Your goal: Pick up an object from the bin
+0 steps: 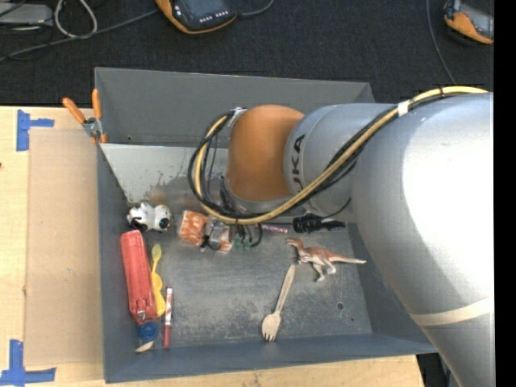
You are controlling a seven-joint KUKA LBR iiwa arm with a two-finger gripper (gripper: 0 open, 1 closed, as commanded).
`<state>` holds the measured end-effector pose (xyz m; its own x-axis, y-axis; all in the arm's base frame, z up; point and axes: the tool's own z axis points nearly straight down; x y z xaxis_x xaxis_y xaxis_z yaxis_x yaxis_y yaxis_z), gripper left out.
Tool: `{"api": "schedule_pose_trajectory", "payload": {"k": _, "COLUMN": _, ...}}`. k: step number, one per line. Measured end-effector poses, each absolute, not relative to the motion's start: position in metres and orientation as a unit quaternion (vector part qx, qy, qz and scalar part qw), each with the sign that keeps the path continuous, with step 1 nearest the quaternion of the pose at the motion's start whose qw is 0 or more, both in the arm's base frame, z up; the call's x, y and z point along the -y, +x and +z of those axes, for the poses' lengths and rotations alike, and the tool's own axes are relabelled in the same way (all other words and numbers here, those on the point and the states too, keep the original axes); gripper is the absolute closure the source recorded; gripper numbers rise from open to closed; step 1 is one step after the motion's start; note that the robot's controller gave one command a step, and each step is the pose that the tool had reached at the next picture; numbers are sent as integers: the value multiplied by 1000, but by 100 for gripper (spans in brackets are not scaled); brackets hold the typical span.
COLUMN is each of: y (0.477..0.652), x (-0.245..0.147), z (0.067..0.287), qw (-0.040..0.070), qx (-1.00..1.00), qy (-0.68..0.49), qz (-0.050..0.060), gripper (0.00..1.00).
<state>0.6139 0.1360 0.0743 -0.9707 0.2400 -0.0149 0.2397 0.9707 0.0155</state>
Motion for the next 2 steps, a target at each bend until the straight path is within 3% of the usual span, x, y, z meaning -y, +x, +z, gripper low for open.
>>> {"api": "schedule_pose_trajectory", "payload": {"k": 2, "y": 612, "x": -141, "z": 192, "qw": 3, "qx": -995, "qy": 103, "qz": 4, "gripper": 100}}
